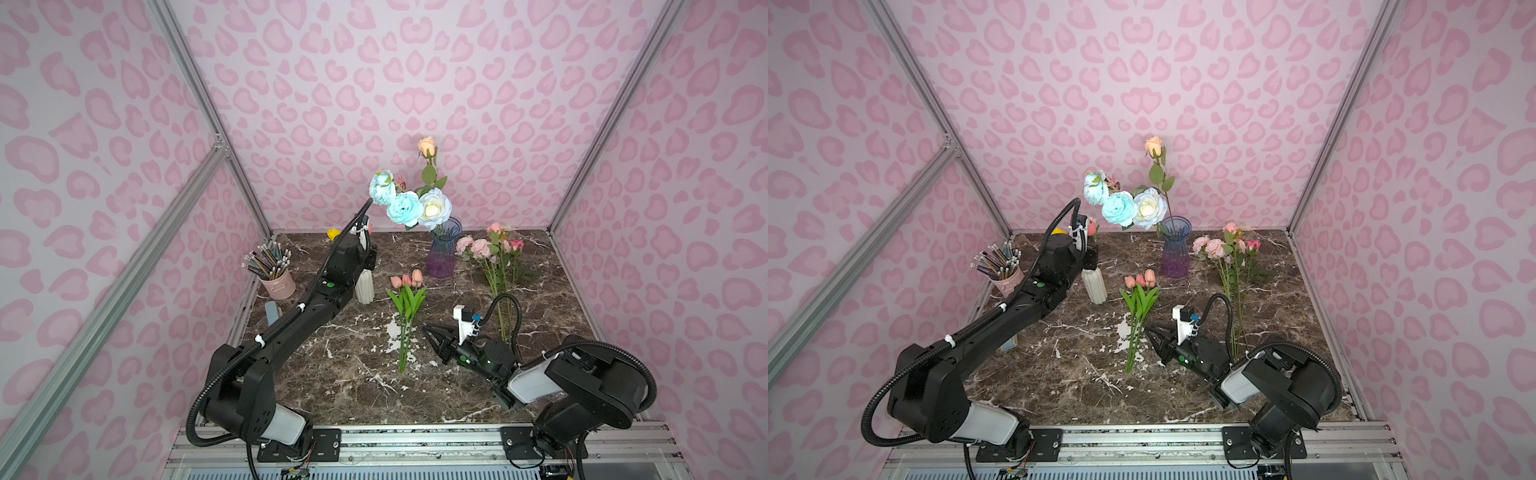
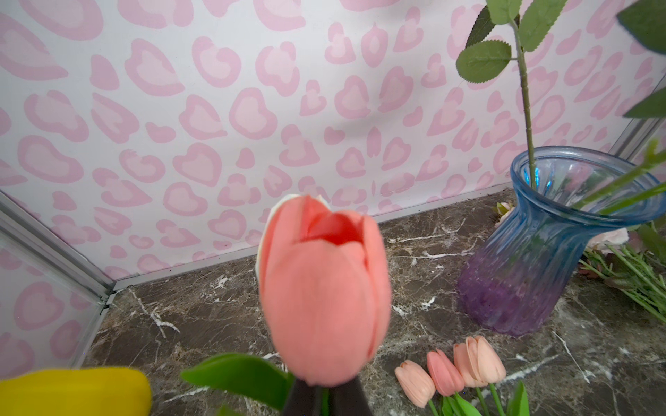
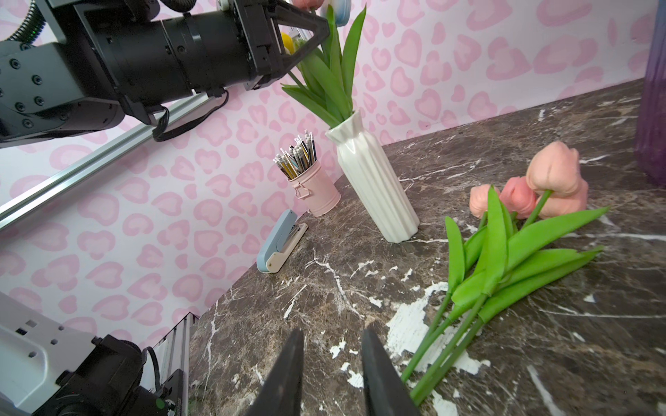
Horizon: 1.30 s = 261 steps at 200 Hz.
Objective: Pick out pink flowers from the vase
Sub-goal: Pick up the flower from the vase.
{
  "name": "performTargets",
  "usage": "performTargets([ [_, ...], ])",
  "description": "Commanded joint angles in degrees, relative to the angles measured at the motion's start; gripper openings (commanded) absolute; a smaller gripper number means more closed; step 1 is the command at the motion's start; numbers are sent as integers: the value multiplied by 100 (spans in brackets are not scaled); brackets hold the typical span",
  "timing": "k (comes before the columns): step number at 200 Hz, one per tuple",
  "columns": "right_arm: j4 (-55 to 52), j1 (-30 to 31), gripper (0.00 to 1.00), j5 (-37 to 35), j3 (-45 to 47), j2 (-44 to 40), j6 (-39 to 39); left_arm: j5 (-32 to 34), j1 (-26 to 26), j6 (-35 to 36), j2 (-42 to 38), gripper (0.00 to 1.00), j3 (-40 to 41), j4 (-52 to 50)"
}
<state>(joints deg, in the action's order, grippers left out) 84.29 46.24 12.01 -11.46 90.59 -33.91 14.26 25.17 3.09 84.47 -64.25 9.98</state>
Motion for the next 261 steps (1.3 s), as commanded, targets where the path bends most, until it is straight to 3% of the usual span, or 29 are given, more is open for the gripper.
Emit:
performTargets([
  [1,194,-2,30,-50,-4,21,-23,-72,-12,-5,-163,2,18,136],
  [261,133,-12,29,-129,-19,67,-94,-824,2,-258,-2616,2,-458,-111],
])
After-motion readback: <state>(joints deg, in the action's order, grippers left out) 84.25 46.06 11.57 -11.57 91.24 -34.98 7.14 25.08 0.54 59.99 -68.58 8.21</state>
